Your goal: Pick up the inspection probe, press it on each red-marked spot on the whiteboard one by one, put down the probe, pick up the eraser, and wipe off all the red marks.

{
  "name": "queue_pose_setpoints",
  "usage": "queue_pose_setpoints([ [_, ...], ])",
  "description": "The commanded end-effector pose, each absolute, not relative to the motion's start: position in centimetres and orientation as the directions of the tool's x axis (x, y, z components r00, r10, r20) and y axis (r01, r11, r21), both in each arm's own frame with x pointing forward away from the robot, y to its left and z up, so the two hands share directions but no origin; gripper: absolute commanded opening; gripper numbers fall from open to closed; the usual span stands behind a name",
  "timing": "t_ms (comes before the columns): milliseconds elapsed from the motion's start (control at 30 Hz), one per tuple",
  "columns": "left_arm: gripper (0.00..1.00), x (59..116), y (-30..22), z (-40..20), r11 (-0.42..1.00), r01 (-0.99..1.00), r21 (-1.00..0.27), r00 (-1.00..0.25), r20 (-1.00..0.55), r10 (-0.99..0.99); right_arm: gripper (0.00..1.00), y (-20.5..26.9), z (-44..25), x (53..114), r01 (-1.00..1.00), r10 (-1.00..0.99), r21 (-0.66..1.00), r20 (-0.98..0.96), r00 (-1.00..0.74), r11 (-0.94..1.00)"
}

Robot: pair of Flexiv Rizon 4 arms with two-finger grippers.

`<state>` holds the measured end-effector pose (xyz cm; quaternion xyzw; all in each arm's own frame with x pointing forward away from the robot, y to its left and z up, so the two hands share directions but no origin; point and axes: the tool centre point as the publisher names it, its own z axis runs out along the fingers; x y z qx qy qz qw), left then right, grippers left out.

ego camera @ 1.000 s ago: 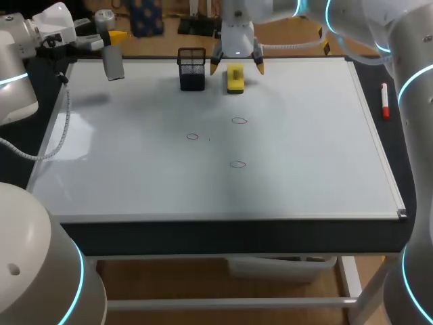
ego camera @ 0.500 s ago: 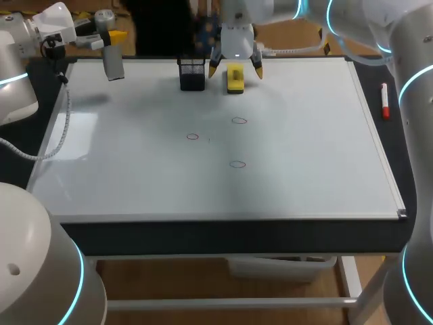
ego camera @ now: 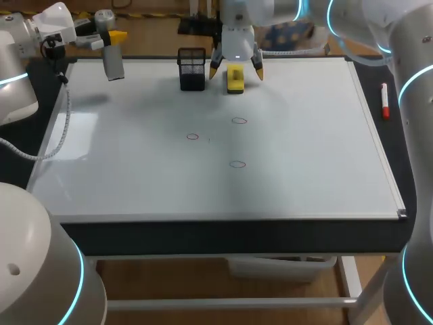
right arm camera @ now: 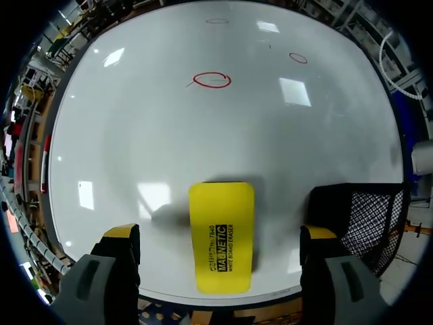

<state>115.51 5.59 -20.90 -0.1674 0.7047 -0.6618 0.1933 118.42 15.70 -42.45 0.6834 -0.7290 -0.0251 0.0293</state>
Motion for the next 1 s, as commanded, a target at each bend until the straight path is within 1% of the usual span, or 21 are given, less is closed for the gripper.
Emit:
queue_pose_setpoints([
  [33, 0.00, 115.4, 5.5, -20.8, 0.068, 0.021, -0.997, -0.868, -0.052, -0.495, 1.00, 15.9, -43.4, 119.7, -0.672, -0.998, 0.739, 0.005, -0.067, 0.049],
  [67, 0.00, 115.4, 5.5, -20.8, 0.068, 0.021, -0.997, -0.868, -0.052, -0.495, 1.00, 15.9, -43.5, 119.7, -0.672, -0.998, 0.739, 0.004, -0.067, 0.048],
  [100, 0.00, 115.4, 5.5, -20.8, 0.068, 0.021, -0.997, -0.868, -0.052, -0.495, 0.88, 15.8, -43.5, 119.7, -0.671, -0.998, 0.740, 0.004, -0.067, 0.048],
  [133, 0.00, 115.4, 5.5, -20.8, 0.068, 0.021, -0.997, -0.868, -0.052, -0.495, 0.73, 15.8, -43.5, 119.7, -0.670, -0.998, 0.741, 0.003, -0.068, 0.048],
  [167, 0.00, 115.4, 5.5, -20.8, 0.068, 0.021, -0.997, -0.868, -0.052, -0.495, 0.47, 15.8, -43.6, 119.7, -0.669, -0.998, 0.742, 0.003, -0.068, 0.048],
  [233, 0.00, 115.4, 5.5, -20.8, 0.068, 0.021, -0.997, -0.868, -0.052, -0.495, 0.33, 15.8, -43.5, 119.7, -0.667, -0.998, 0.743, 0.005, -0.069, 0.050],
  [300, 0.00, 115.4, 5.5, -20.8, 0.068, 0.021, -0.997, -0.868, -0.052, -0.495, 0.23, 15.8, -43.2, 119.6, -0.668, -0.998, 0.743, 0.007, -0.070, 0.052],
  [367, 0.00, 115.4, 5.5, -20.8, 0.068, 0.021, -0.997, -0.868, -0.052, -0.495, 0.04, 15.8, -42.9, 119.7, -0.667, -0.997, 0.743, 0.007, -0.076, 0.056],
  [400, 0.00, 115.4, 5.5, -20.8, 0.068, 0.021, -0.997, -0.868, -0.052, -0.495, 0.00, 15.8, -42.9, 119.7, -0.664, -0.997, 0.745, 0.014, -0.080, 0.064],
  [767, 0.00, 115.4, 5.5, -20.8, 0.068, 0.021, -0.997, -0.868, -0.052, -0.495, 0.00, 15.4, -40.5, 120.1, -0.676, -0.994, 0.730, 0.036, -0.102, 0.096],
  [1000, 0.00, 115.4, 5.5, -20.8, 0.068, 0.021, -0.997, -0.868, -0.052, -0.495, 0.00, 14.2, -39.4, 120.4, -0.693, -0.989, 0.710, 0.034, -0.147, 0.127],
])
